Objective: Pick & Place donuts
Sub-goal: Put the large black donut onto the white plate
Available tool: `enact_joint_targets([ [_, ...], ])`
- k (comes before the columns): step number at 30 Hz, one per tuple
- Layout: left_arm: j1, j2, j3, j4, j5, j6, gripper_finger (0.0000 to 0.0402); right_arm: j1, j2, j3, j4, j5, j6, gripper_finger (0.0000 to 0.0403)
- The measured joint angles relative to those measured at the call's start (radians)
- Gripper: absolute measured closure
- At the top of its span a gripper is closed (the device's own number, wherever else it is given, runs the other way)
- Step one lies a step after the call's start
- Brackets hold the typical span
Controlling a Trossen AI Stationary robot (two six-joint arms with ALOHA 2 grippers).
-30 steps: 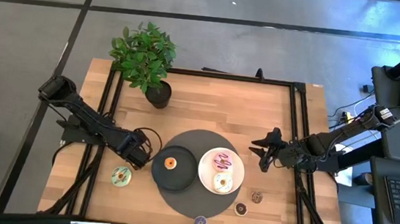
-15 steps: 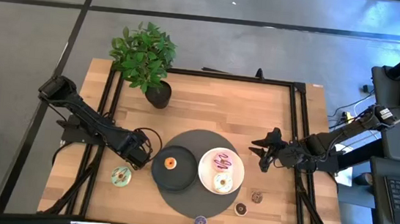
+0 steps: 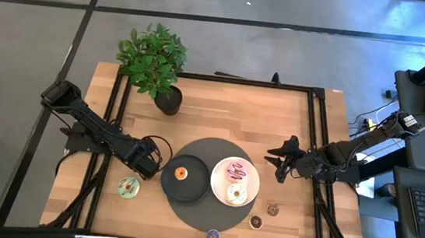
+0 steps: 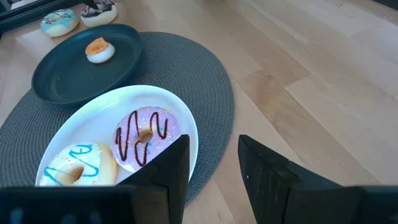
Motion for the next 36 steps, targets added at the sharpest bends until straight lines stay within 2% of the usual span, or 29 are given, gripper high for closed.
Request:
enact_joint_targets([
  [6, 0.0, 0.003, -0.028, 0.032, 0.006, 0.0, 0.0175, 0.0, 0.0, 0.0, 0.0, 0.0, 0.0, 0.0263],
  [10, 0.0, 0.003, -0.078, 0.067, 0.056, -0.007, 0.0174, 0.0, 0.0, 0.0, 0.0, 0.0, 0.0, 0.0263],
  [29, 0.0, 0.003, -0.094, 0.066, 0.027, -0.027, 0.0178, 0.0, 0.0, 0.0, 0.0, 0.001, -0.001, 0.0263],
  [36, 0.0, 0.003, -0.094, 0.066, 0.047, 0.016, 0.0205, 0.0, 0.0, 0.0, 0.0, 0.001, -0.003, 0.0263],
])
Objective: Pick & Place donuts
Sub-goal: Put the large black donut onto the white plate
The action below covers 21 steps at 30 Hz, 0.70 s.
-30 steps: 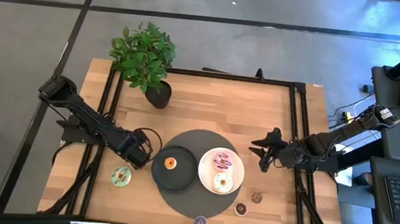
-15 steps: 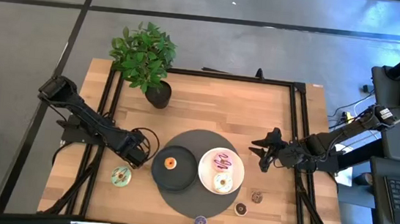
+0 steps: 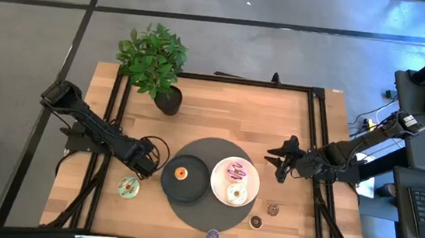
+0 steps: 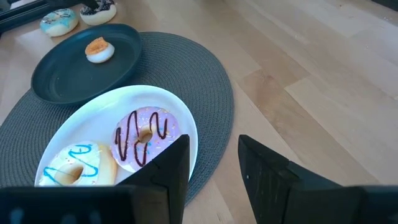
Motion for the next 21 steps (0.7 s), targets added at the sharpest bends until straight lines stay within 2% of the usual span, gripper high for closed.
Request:
enact_joint_targets([
  [5, 0.0, 0.0, 0.0, 0.0, 0.0, 0.094, 0.0245, 0.0, 0.0, 0.0, 0.0, 0.0, -0.002, 0.0263],
  [12, 0.0, -0.004, 0.0, 0.0, 0.0, 0.145, 0.03, 0.0, 0.0, 0.0, 0.0, 0.0, -0.002, 0.0263],
  [21, 0.0, -0.005, 0.085, -0.069, 0.001, 0.229, 0.0339, 0.0, 0.0, 0.0, 0.0, 0.001, -0.002, 0.0263],
])
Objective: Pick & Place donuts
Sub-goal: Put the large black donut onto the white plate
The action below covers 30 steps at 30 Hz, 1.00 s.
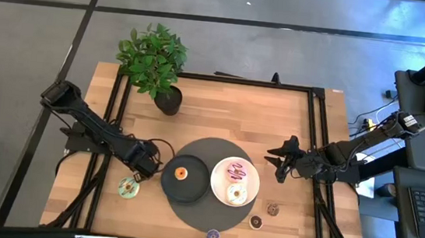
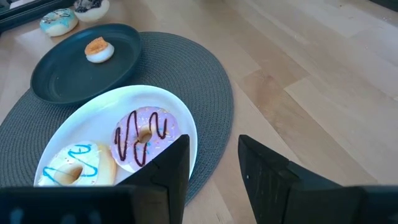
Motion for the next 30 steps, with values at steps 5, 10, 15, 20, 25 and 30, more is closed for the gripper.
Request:
enact_joint_targets([
  [5, 0.0, 0.0, 0.084, -0.107, -0.015, 0.008, 0.0342, 0.0, 0.0, 0.0, 0.0, 0.0, 0.0, 0.0263],
  [10, 0.0, 0.0, 0.166, -0.108, -0.126, 0.008, 0.0342, 0.0, 0.0, 0.0, 0.0, 0.001, 0.0, 0.0263],
  [15, 0.0, 0.0, 0.244, -0.058, -0.256, 0.076, 0.0343, 0.0, 0.0, 0.0, 0.0, 0.001, 0.0, 0.0263],
  [20, 0.003, 0.0, 0.26, 0.155, -0.419, 0.241, 0.0343, 0.0, 0.0, 0.0, 0.0, 0.001, 0.001, 0.0263],
  [25, 0.038, 0.015, 0.26, 0.468, -0.441, 0.468, 0.0343, 0.0, 0.0, 0.0, 0.0, 0.001, 0.004, 0.0263],
  [30, 0.091, 0.071, 0.261, 0.756, -0.441, 0.71, 0.0343, 0.0, 0.0, 0.0, 0.001, 0.001, 0.004, 0.0263],
])
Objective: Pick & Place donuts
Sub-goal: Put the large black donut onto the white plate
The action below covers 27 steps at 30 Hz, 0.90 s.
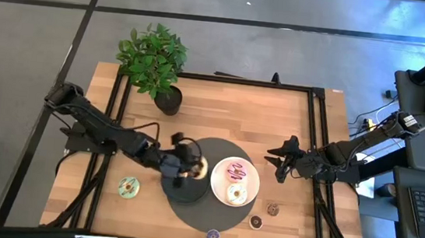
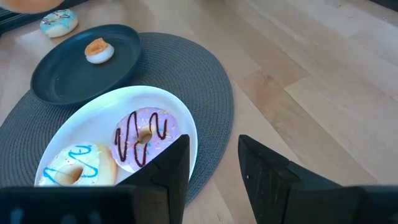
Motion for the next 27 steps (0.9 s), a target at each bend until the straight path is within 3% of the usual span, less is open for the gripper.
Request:
enact_joint_targets([
  [10, 0.088, 0.209, 0.0, 0.482, 0.246, 0.231, 0.0343, 0.0, 0.0, 0.0, 0.001, 0.0, 0.024, 0.0263],
  [19, 0.139, 0.371, 0.0, 0.606, 0.352, 0.173, 0.0343, 0.0, 0.0, 0.0, 0.001, 0.0, 0.024, 0.0263],
  [27, 0.176, 0.422, 0.0, 0.624, 0.401, 0.132, 0.0343, 0.0, 0.0, 0.0, 0.0, 0.0, 0.024, 0.0263],
])
